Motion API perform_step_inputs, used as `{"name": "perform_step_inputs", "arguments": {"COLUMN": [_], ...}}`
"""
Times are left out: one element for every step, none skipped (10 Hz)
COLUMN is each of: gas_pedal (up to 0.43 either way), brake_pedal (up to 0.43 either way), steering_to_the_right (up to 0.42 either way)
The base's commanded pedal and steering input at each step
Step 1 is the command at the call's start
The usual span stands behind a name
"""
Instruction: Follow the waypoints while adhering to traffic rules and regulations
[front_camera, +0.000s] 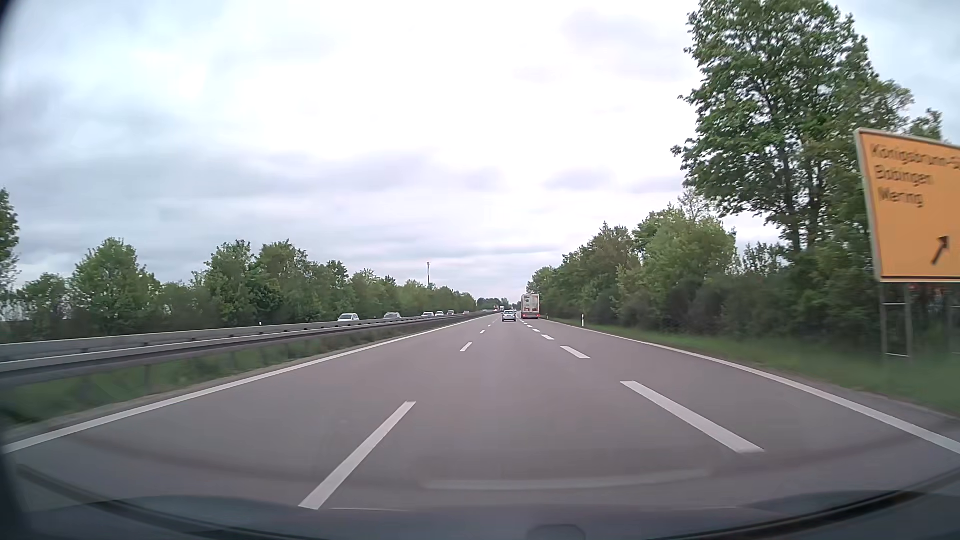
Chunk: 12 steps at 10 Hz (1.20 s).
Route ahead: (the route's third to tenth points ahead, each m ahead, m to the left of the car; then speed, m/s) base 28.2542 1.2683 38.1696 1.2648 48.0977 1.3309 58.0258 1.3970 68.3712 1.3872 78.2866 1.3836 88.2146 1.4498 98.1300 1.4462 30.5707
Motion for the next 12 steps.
{"name": "perform_step_inputs", "arguments": {"gas_pedal": [0.189, 0.189, 0.189, 0.189, 0.189, 0.189, 0.189, 0.177, 0.177, 0.177, 0.177, 0.177], "brake_pedal": [0.000, 0.000, 0.000, 0.000, 0.000, 0.000, 0.000, 0.000, 0.000, 0.000, 0.000, 0.000], "steering_to_the_right": [-0.003, -0.002, -0.002, -0.002, -0.002, -0.002, -0.001, -0.001, -0.001, -0.001, -0.001, -0.001]}}
